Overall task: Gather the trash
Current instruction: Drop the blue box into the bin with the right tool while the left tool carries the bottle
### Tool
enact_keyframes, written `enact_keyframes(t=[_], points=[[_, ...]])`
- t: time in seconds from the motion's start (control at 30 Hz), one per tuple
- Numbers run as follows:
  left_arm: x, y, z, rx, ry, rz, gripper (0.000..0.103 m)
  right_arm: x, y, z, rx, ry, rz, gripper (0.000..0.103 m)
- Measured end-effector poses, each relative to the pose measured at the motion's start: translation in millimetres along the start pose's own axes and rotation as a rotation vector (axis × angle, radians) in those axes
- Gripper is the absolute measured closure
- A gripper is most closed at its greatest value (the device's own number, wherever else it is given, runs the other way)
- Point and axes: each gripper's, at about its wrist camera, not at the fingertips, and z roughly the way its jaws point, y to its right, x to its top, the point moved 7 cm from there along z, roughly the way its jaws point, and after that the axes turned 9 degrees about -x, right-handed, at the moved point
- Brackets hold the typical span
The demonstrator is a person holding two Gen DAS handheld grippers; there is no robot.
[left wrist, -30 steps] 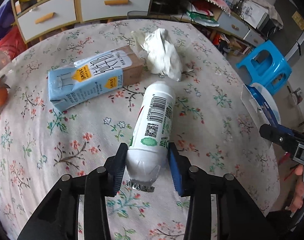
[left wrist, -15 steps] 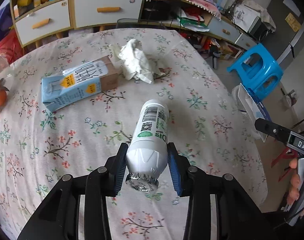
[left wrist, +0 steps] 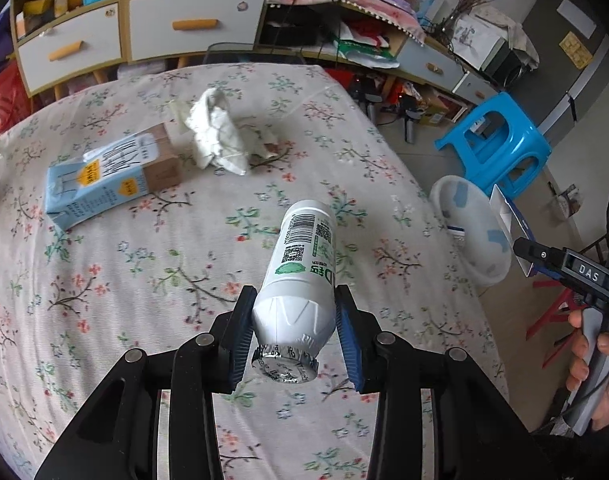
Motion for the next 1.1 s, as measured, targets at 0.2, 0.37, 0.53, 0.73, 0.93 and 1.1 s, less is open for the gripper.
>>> enact_keyframes(t=[0.2,0.37,0.53,0.73,0.93,1.1], points=[[1.0,15.6,4.0,-0.025,0.004,0.008,0.062,8.6,35.8,-2.1,-0.026,0.022,0.063,0.031],[0.0,31.5,8.4,-0.043,0.005,0.019,0.062,12.7,62.1,-2.3,-0.041,0.033,0.120,0.018],[0.1,49.5,17.4,-0.059,-0.002,0.032,0.062,9.3,77.0,-5.1,-0.040,0.024,0.134,0.018],[1.9,83.2,30.5,-0.099,0.001,0.077,0.062,0.3,91.4,-13.8,-0.051,0.026,0.115,0.018],[2.0,124.0,52.4,-0.118,-0.018,0.145,0.062,-6.8,103.9,-17.3,-0.090,0.034,0.062,0.018],[6.8,155.5,73.2,-0.136,-0.034,0.174,0.062,-9.4,119.2,-17.5,-0.097,0.028,0.067,0.017]])
